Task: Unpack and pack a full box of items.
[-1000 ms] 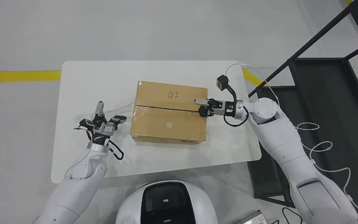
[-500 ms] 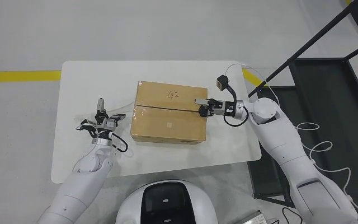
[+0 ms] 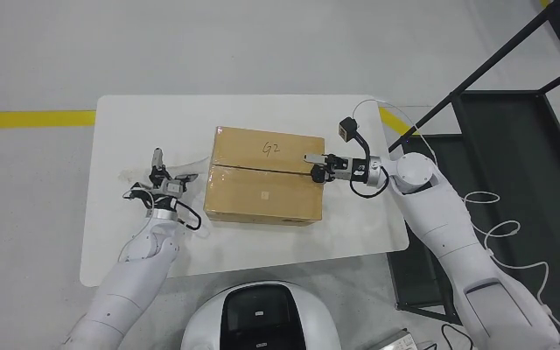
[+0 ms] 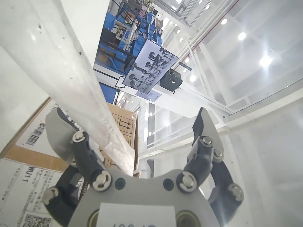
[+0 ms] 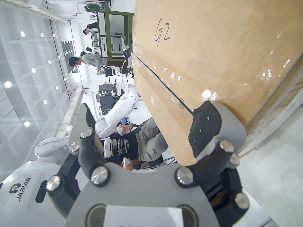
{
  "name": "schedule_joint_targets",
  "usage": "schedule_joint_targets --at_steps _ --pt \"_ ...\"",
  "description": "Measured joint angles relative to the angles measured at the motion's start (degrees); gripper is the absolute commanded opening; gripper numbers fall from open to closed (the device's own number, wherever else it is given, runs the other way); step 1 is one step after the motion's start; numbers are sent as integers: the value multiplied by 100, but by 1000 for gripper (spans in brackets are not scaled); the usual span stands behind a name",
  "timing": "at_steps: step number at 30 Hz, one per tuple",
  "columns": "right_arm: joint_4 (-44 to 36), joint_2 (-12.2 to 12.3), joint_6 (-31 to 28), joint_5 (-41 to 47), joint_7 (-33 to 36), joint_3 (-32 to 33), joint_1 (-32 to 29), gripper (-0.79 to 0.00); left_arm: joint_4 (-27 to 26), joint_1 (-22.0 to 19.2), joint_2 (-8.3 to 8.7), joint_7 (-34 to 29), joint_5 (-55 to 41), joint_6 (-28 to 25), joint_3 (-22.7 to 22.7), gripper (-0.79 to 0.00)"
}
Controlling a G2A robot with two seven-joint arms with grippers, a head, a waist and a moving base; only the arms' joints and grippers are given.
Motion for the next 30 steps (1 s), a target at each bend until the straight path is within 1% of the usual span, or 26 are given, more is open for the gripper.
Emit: schedule_joint_targets --at_steps 4,10,20,30 --pt "0 0 0 0 0 0 0 0 -133 39 -48 -290 -108 -287 -132 0" --pt "0 0 0 0 0 0 0 0 -493 133 -94 -423 19 -446 -282 0" --pt "0 0 0 0 0 0 0 0 -1161 255 -179 -357 664 -287 -306 0" --pt "0 0 0 0 0 0 0 0 -1328 226 -302 -115 1782 -43 -82 0"
